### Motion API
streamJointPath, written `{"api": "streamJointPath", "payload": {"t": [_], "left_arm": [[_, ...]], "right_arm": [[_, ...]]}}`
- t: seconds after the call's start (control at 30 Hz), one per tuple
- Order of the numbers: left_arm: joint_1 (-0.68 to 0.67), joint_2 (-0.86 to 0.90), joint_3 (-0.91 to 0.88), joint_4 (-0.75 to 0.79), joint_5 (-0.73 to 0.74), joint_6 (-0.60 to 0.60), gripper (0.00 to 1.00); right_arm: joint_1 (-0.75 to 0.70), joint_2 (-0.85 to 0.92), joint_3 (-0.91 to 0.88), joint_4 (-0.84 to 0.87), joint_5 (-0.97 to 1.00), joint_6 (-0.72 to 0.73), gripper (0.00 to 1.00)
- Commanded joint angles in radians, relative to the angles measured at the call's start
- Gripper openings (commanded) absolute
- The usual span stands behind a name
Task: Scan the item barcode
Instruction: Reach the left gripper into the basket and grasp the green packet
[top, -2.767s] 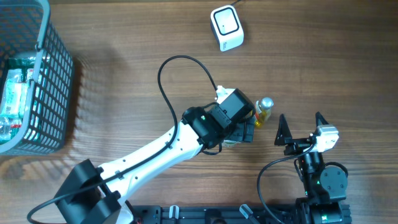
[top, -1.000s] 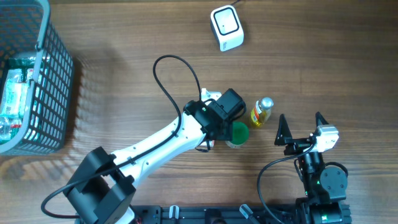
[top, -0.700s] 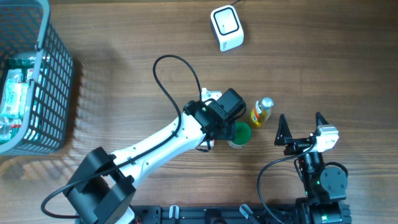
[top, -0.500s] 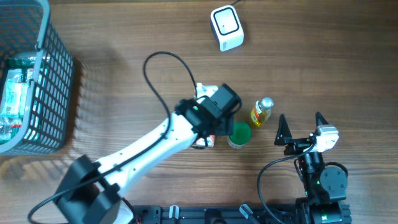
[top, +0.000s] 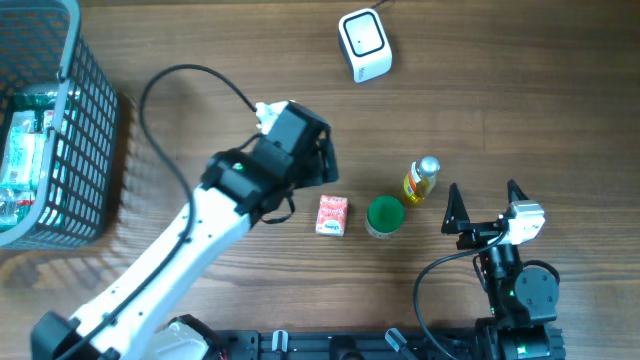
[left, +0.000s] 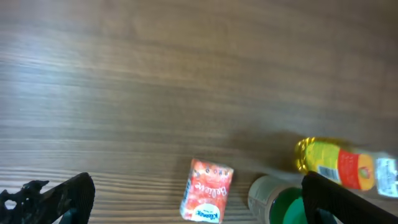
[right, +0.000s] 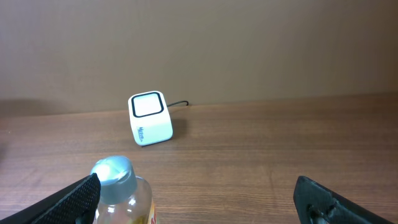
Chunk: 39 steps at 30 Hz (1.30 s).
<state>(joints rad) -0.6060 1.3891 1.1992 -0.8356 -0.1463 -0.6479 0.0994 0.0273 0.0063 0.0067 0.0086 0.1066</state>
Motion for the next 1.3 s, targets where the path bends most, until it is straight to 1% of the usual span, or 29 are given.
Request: {"api": "streamJointPath", "payload": {"t": [0.0,0.03,0.17,0.27,0.33,0.43,0.5,0.53,0.57,0.67,0.7,0.8,0.93,1.0,1.03,1.1,1.17,1.27], "left_arm": [[0.090,-0.070,0.047,-0.040,0.000,0.100,1.00],[0.126,-0.080,0.088,-0.073,0.000,0.180,1.00],[0.241,-0.086,0.268,-0.159,-0.001,0.319,1.00],[0.353,-0.086,0.436,-0.155,-0.015,0.418,1.00],[0.419,-0.086,0.500,-0.129,-0.059,0.465,1.00],[0.539,-0.087,0.529,-0.069,-0.160,0.563,1.00],[0.615,-0.083,0.529,-0.063,-0.201,0.624,1.00],[0.675,-0.079,0.529,-0.063,-0.220,0.650,1.00],[0.707,-0.076,0.529,-0.063,-0.222,0.663,1.00],[0.858,-0.053,0.529,-0.062,-0.221,0.703,1.00],[0.931,-0.032,0.529,-0.058,-0.220,0.716,1.00],[1.062,0.031,0.529,-0.053,-0.198,0.731,1.00],[1.202,0.147,0.529,-0.052,-0.090,0.849,1.00],[1.260,0.215,0.529,-0.056,0.025,0.892,1.00],[1.281,0.245,0.529,-0.054,0.055,0.920,1.00],[1.312,0.293,0.529,-0.044,0.077,0.962,1.00],[1.348,0.344,0.529,-0.023,0.109,0.976,1.00],[1.405,0.433,0.529,-0.017,0.295,1.097,1.00]], "right_arm": [[-0.005,-0.003,-0.001,0.003,0.014,-0.010,1.00],[-0.005,-0.003,-0.001,0.003,0.014,-0.010,1.00],[-0.005,-0.003,-0.001,0.003,0.014,-0.010,1.00],[-0.005,-0.003,-0.001,0.002,0.014,-0.010,1.00],[-0.005,-0.003,-0.001,0.003,0.014,-0.010,1.00],[-0.005,-0.003,-0.001,0.003,0.014,-0.009,1.00],[-0.005,-0.003,-0.001,0.003,0.014,-0.010,1.00],[-0.005,-0.003,-0.001,0.003,0.014,-0.010,1.00],[-0.005,-0.003,-0.001,0.003,0.014,-0.010,1.00],[-0.005,-0.003,-0.001,0.003,0.014,-0.010,1.00],[-0.005,-0.003,-0.001,0.003,0.014,-0.010,1.00],[-0.005,-0.003,-0.001,0.003,0.014,-0.010,1.00],[-0.005,-0.003,-0.001,0.003,0.014,-0.010,1.00],[-0.005,-0.003,-0.001,0.003,0.014,-0.010,1.00],[-0.005,-0.003,-0.001,0.002,0.014,-0.010,1.00],[-0.005,-0.003,-0.001,0.003,0.014,-0.010,1.00],[-0.005,-0.003,-0.001,0.002,0.014,-0.010,1.00],[-0.005,-0.003,-0.001,0.003,0.014,-0.010,1.00]]}}
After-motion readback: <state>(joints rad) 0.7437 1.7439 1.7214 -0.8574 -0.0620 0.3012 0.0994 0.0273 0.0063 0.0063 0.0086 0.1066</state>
